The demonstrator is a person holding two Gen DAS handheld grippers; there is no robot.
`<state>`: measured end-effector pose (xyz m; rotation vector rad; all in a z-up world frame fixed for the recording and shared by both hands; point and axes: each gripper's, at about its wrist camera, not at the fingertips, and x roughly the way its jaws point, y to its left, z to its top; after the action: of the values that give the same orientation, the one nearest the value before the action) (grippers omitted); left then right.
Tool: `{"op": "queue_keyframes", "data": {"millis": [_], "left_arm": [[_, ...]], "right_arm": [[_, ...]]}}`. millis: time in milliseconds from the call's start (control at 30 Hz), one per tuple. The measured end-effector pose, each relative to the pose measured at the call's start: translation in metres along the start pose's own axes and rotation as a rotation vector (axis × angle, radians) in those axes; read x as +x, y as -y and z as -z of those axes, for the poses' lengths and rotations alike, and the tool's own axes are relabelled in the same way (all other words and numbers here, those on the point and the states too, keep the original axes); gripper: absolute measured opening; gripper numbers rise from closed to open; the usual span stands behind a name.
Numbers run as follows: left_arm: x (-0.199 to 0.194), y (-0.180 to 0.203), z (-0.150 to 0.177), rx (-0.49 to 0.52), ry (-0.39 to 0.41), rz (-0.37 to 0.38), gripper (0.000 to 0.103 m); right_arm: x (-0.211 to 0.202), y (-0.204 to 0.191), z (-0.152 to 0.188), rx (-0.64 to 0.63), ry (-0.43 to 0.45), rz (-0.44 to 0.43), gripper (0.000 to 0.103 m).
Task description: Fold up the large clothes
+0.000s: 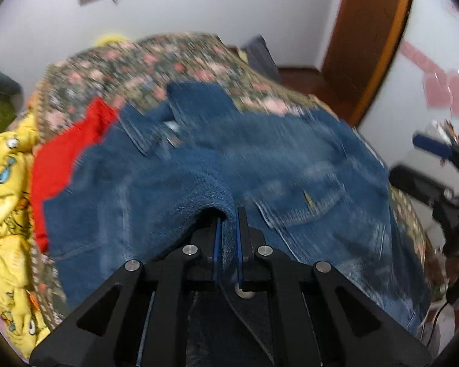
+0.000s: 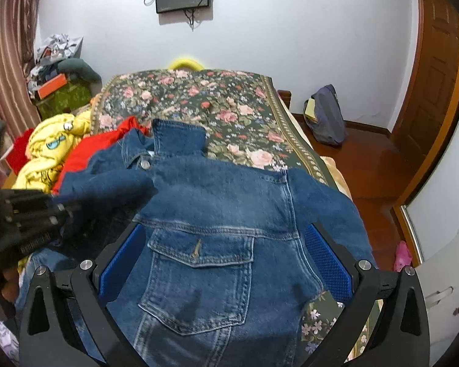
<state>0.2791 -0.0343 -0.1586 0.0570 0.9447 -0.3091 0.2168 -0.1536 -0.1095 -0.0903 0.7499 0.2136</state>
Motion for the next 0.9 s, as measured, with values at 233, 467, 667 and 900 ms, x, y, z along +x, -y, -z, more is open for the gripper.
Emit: {"op": "queue_keyframes", "data": {"millis": [233,467,667,900], "left_arm": [[0.014,0.005,0.021,0.001,-0.104,0.051,0.026],[-0.029,-0.024,0.028,-0.050,-0.023,0.019,0.049],[-0.073,-0.079,0.042,-0.116,0.088,-0.136,0.059],[-0.096,-0.151,0.080,-0.243,0.081,-0.269,0.059]], "right_arm": [[0.004,-0.005,0.004,-0.035,-0.027,0.005,0.103],[0.002,-0.026,-0.003,-0.094,-0.020,-0.003,0.103],[0.005,-0.062,-0.012,-0.176,-0.013,-0.053,0.103],[0.022,-0.121,-0.021,-0.318,-0.037,-0.142,0.103]]}}
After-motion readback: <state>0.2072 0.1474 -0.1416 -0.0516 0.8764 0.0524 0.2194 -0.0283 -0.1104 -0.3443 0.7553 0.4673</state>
